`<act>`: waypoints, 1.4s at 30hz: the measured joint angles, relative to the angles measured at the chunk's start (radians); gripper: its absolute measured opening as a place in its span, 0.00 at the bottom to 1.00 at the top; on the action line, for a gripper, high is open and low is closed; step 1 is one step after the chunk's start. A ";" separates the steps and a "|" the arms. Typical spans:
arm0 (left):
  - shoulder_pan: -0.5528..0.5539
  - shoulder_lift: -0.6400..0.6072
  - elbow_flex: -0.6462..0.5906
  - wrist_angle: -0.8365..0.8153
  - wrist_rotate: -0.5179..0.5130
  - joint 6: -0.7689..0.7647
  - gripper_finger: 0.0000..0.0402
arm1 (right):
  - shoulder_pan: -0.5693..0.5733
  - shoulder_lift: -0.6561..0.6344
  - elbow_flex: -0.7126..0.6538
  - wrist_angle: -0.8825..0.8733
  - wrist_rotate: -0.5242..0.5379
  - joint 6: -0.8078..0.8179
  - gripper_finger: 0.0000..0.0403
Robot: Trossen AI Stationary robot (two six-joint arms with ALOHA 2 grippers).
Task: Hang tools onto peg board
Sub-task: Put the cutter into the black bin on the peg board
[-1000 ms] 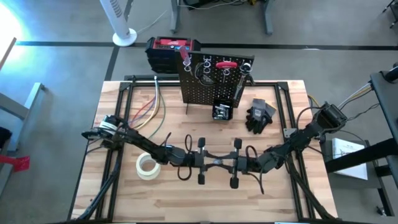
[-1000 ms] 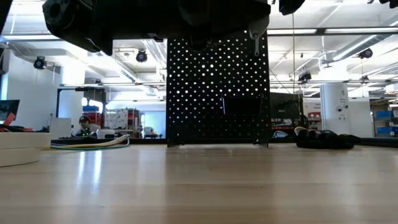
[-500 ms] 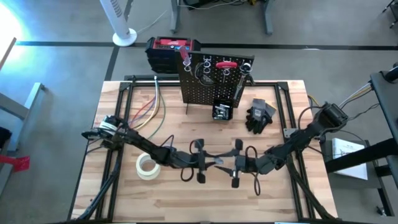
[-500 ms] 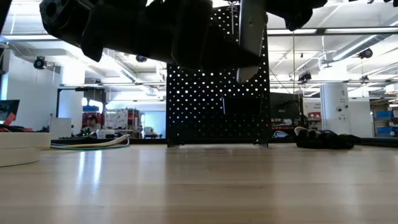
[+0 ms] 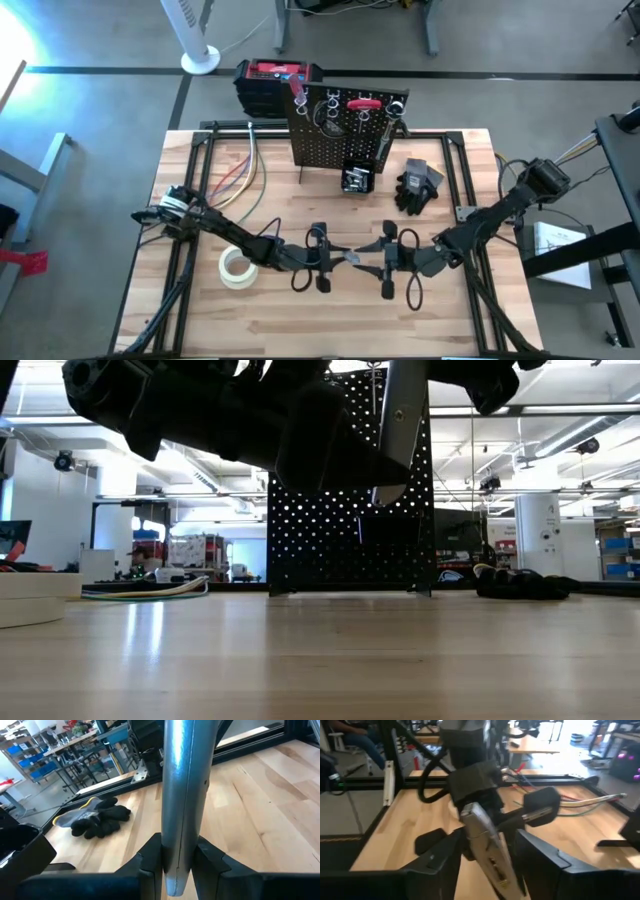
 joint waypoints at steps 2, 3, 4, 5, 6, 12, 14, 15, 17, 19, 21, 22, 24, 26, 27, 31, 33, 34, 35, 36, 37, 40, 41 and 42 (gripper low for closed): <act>0.000 0.000 0.000 0.000 0.000 0.000 0.15 | 0.000 0.000 0.000 -0.002 -0.022 -0.001 0.39; 0.000 0.000 0.000 0.000 0.000 0.000 0.15 | -0.001 0.001 0.000 -0.002 -0.034 -0.006 0.38; 0.000 0.000 0.000 0.000 0.000 0.000 0.15 | -0.002 0.004 0.001 0.000 -0.036 -0.009 0.36; 0.000 0.000 0.000 0.000 0.001 0.001 0.15 | -0.002 0.007 0.002 0.000 -0.036 -0.014 0.35; 0.000 0.000 0.000 -0.001 0.001 0.001 0.15 | -0.003 0.011 0.004 -0.001 -0.037 -0.017 0.34; 0.000 -0.001 0.000 -0.004 0.001 0.000 0.15 | -0.005 0.018 0.018 -0.002 -0.039 -0.059 0.31; 0.000 -0.001 0.000 -0.005 0.001 0.000 0.15 | -0.005 0.018 0.020 -0.002 -0.039 -0.066 0.29; 0.000 -0.001 0.000 -0.005 0.001 0.000 0.15 | -0.005 0.018 0.022 -0.002 -0.039 -0.073 0.28; 0.000 -0.001 0.000 -0.005 0.003 0.000 0.15 | -0.005 0.018 0.027 -0.009 -0.039 -0.080 0.24; 0.000 -0.001 0.000 -0.006 0.006 -0.005 0.15 | -0.007 0.018 0.027 -0.011 -0.038 -0.087 0.20; 0.000 -0.001 0.000 -0.008 0.008 -0.010 0.15 | -0.007 0.018 0.027 -0.014 -0.037 -0.096 0.17; 0.000 -0.001 0.000 -0.008 0.008 -0.012 0.15 | -0.008 0.017 0.027 -0.015 -0.035 -0.103 0.15; 0.000 -0.001 0.000 -0.010 0.008 -0.018 0.15 | -0.008 0.017 0.028 -0.022 -0.033 -0.114 0.12; 0.000 -0.001 0.000 -0.014 0.008 -0.024 0.15 | -0.008 0.017 0.029 -0.036 -0.032 -0.120 0.11; 0.001 -0.001 0.000 -0.015 0.008 -0.025 0.15 | -0.007 0.017 0.029 -0.039 -0.032 -0.123 0.11; 0.004 -0.001 0.000 -0.017 0.007 -0.048 0.19 | -0.008 0.016 0.029 -0.040 -0.029 -0.140 0.11; 0.006 -0.001 0.000 -0.017 0.006 -0.066 0.29 | -0.008 0.016 0.029 -0.041 -0.030 -0.142 0.10; 0.008 -0.001 0.000 -0.016 0.006 -0.075 0.34 | -0.008 0.016 0.029 -0.042 -0.030 -0.142 0.10; 0.009 -0.001 0.000 -0.016 0.006 -0.083 0.37 | -0.008 0.016 0.029 -0.043 -0.030 -0.142 0.09; 0.010 -0.001 0.000 -0.016 0.005 -0.085 0.38 | -0.008 0.016 0.029 -0.043 -0.031 -0.142 0.09; 0.010 -0.001 0.000 -0.016 0.004 -0.087 0.38 | -0.008 0.016 0.029 -0.044 -0.032 -0.142 0.09; 0.010 -0.001 0.000 -0.016 0.007 -0.087 0.30 | -0.008 0.016 0.029 -0.045 -0.031 -0.141 0.09; 0.010 -0.001 0.000 -0.016 0.010 -0.082 0.25 | -0.008 0.016 0.029 -0.045 -0.030 -0.141 0.09; 0.010 -0.001 0.000 -0.016 0.019 -0.080 0.20 | -0.008 0.016 0.029 -0.045 -0.030 -0.141 0.09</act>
